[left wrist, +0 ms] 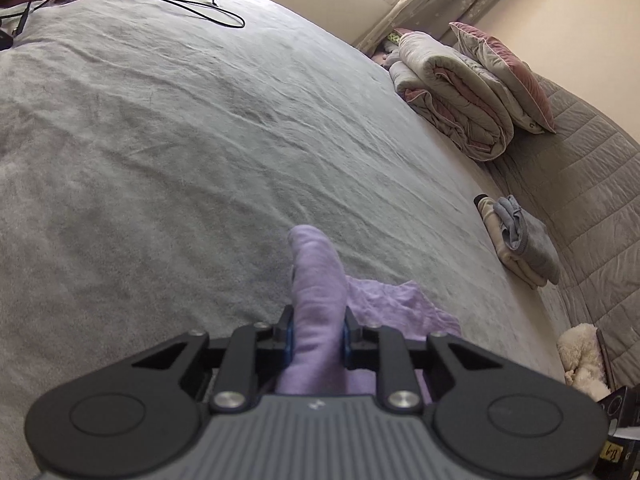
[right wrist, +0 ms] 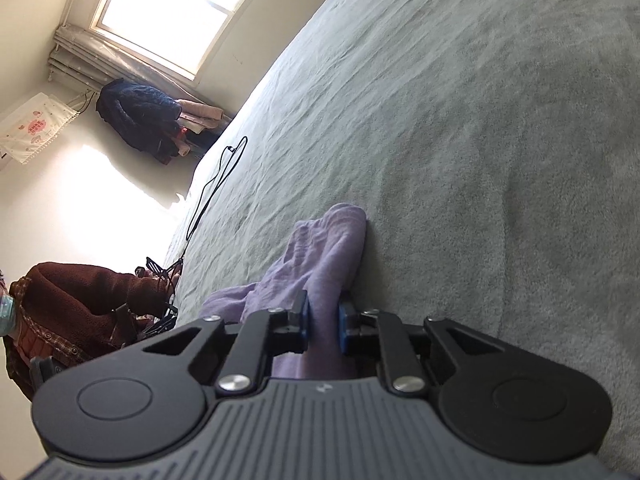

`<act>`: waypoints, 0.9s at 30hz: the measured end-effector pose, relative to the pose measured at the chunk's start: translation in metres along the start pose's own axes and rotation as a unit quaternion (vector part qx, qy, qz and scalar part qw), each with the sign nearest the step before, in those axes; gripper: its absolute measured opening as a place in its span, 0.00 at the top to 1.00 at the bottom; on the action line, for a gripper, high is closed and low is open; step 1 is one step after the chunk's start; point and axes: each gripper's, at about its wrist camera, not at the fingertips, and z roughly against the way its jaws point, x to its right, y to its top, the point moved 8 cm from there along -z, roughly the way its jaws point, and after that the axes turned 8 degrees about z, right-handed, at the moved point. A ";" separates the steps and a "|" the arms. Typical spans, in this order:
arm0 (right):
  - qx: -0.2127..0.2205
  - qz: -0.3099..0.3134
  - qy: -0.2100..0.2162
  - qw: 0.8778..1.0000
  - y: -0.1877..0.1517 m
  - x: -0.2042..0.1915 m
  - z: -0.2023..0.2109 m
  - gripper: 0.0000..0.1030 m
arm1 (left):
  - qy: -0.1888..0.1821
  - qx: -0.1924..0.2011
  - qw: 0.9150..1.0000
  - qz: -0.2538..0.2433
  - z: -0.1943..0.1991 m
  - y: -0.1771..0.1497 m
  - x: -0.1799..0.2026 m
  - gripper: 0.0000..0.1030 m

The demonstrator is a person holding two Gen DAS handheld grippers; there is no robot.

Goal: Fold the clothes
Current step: 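Carry the folded pants with both grippers onto the stack of folded clothes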

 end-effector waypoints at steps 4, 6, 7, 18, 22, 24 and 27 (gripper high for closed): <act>0.003 -0.014 0.022 1.000 0.008 0.004 0.010 0.85 | -0.041 0.031 0.998 0.043 0.007 0.000 0.015 0.81; 0.004 -0.010 0.026 1.000 0.017 0.005 0.015 0.85 | -0.053 0.045 0.997 0.044 0.007 -0.001 0.031 0.81; 0.006 -0.006 0.028 1.000 0.024 0.005 0.019 0.85 | -0.057 0.050 0.996 0.041 0.005 -0.002 0.041 0.81; 0.106 0.084 -0.009 0.991 0.158 0.042 0.105 0.85 | -0.142 0.061 0.988 0.018 -0.082 -0.018 0.204 0.81; 0.144 0.105 -0.032 0.983 0.208 0.068 0.139 0.85 | -0.169 0.059 0.984 0.005 -0.120 -0.026 0.269 0.81; 0.162 0.112 -0.043 0.979 0.233 0.083 0.155 0.85 | -0.173 0.060 0.983 -0.004 -0.137 -0.028 0.294 0.81; 0.188 0.111 -0.051 0.975 0.269 0.107 0.170 0.85 | -0.178 0.063 0.982 -0.017 -0.162 -0.030 0.329 0.81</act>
